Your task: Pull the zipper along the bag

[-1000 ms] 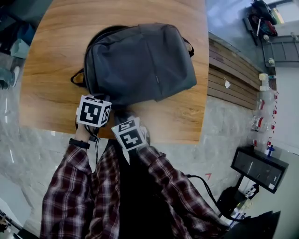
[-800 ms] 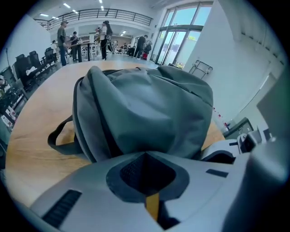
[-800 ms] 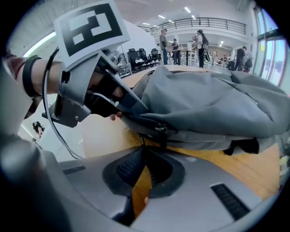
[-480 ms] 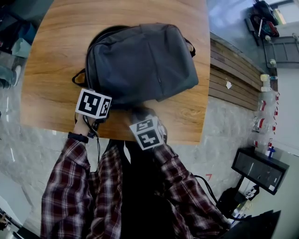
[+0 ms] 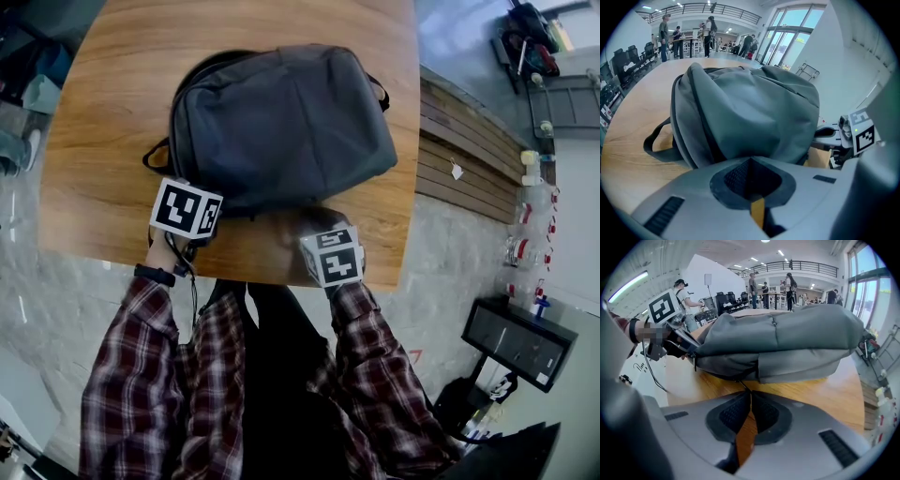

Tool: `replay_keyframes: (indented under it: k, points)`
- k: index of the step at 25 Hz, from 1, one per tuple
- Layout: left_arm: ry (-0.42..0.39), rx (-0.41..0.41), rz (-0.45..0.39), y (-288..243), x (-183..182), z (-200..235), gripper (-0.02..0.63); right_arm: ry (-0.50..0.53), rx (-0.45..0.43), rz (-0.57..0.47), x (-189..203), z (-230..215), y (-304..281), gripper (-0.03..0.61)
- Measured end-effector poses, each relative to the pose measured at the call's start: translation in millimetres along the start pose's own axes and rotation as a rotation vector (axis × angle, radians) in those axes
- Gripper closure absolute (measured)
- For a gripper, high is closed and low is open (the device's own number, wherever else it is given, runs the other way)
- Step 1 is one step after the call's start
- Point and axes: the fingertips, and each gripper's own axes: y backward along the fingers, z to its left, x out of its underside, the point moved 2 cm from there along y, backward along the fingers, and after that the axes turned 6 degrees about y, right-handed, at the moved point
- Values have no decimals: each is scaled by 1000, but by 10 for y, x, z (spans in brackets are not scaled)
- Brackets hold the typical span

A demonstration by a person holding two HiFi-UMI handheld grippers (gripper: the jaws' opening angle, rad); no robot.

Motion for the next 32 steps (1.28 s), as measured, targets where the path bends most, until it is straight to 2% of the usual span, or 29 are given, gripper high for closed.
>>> replay_keyframes:
  k: [2,5,6,8,10,12,14,17,19,23,25,27,32]
  points:
    - [-11,13,-18,13,-3,-2,604,-53,-45,-26,37,64,-28,562]
    - [-33,31,-71,96,-4,-37,604,-172,-159,-79,87,174,36,556]
    - [-34,42,-96,146,-7,-58,603,-206,-182,-101,105,173,100,533]
    - [-26,86,-153,302,-6,-131,603,-258,-193,-146,135,114,277,511]
    - [-15,140,-234,557,-34,-269,601,-277,-165,-204,86,22,498,511]
    - [-32,171,-364,900,-202,-512,601,-275,-133,-295,-124,-52,751,511]
    - [-82,178,-540,1290,-510,-862,601,-255,-114,-410,-474,-78,1039,512]
    - [-179,139,-791,1876,-965,-1408,601,-203,-73,-593,-1092,-77,1558,512]
    - [-220,123,-905,2207,-1140,-1704,603,-166,-34,-711,-1440,-70,1943,512]
    - [-227,125,-1062,2660,-1274,-2073,603,-107,57,-889,-1836,-54,2617,514]
    - [-224,116,-1114,2798,-1271,-2150,603,-77,99,-940,-1910,-5,2831,519]
    - [-221,115,-1135,2859,-1246,-2170,603,-51,140,-969,-1935,52,2939,568]
    - [-237,77,-1107,2812,-1229,-2090,604,-60,141,-990,-1938,113,2984,569]
